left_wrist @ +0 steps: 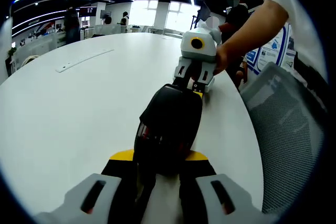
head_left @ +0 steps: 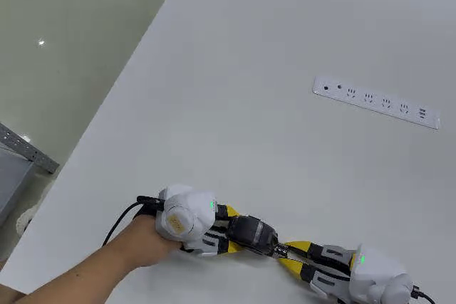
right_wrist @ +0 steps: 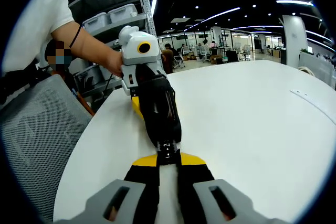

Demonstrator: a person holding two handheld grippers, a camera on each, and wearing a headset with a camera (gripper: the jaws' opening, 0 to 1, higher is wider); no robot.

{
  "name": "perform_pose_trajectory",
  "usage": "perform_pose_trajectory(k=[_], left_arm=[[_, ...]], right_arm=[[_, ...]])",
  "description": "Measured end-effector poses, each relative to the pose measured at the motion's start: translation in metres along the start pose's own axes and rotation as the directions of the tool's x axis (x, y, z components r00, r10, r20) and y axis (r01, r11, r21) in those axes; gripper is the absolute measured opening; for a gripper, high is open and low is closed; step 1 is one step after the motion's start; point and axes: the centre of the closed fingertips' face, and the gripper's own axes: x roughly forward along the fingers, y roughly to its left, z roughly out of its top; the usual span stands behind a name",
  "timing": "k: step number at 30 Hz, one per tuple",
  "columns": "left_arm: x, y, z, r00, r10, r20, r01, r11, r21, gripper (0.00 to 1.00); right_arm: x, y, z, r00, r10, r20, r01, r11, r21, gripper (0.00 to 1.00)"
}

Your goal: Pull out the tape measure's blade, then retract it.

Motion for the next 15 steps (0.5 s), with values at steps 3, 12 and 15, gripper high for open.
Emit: perform_pose_trajectory(k=[3,12,15], left_arm=[[-0.0002,-0.0002,0.0002,1.0000,0.000,0.000,0.000,1.000,0.000,0.26],[0.0001,-0.0001,0.0003,1.0000,0.002,0.000,-0.002,1.000,-0.001,0.26],[0.0003,0.0000,0.0003,1.0000,0.002,0.000,-0.002,1.000,0.000,0.26]], right_arm=[[-0.0014,-0.0002,-0.0002,1.0000,0.000,-0.002,0.000,1.000,0.002,0.10],[-0.0062,-0.0010,-0.0016,1.0000,-0.003,-0.005,0.003,1.000,0.003,0.10],[-0.0076,-0.0010,-0.0019,1.0000,-0.005,-0.006,0.005,1.000,0.003,0.10]])
